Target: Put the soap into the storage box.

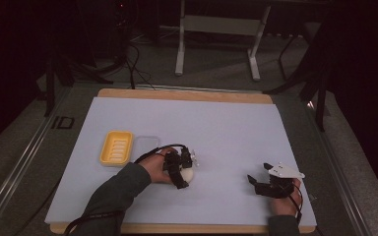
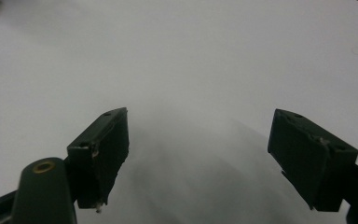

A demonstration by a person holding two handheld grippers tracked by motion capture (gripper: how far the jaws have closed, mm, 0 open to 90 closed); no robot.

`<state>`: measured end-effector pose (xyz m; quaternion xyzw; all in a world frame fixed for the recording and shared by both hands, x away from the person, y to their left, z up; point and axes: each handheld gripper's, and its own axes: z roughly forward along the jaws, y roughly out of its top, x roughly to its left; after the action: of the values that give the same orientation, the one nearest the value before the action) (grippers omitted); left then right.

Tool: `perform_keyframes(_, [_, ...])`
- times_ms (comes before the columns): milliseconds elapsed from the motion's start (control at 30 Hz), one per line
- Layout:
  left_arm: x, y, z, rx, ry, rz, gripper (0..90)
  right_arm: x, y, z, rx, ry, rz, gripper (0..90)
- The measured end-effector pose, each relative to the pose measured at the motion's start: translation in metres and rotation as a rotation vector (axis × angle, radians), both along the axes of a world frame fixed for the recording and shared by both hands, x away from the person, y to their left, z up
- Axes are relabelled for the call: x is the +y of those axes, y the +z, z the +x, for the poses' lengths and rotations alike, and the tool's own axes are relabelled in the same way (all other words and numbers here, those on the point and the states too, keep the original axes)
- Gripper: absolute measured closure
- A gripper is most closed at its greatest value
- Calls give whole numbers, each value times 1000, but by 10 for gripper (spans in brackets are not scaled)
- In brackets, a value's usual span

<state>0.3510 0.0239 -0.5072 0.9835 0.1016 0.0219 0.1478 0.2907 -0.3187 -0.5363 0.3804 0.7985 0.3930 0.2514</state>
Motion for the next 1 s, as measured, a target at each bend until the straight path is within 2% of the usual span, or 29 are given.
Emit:
perform_keyframes(367, [1, 3, -1, -15, -25, 48, 237, 0, 0, 0, 0, 2, 1, 202])
perform_keyframes(700, [12, 5, 2, -20, -3, 84, 238, 0, 0, 0, 0, 2, 0, 202])
perform_keyframes(800, [15, 6, 2, -33, -1, 89, 238, 0, 0, 0, 1, 2, 0, 202])
perform_keyframes(1000, [21, 8, 5, -25, 37, 85, 238, 0, 0, 0, 0, 2, 0, 202])
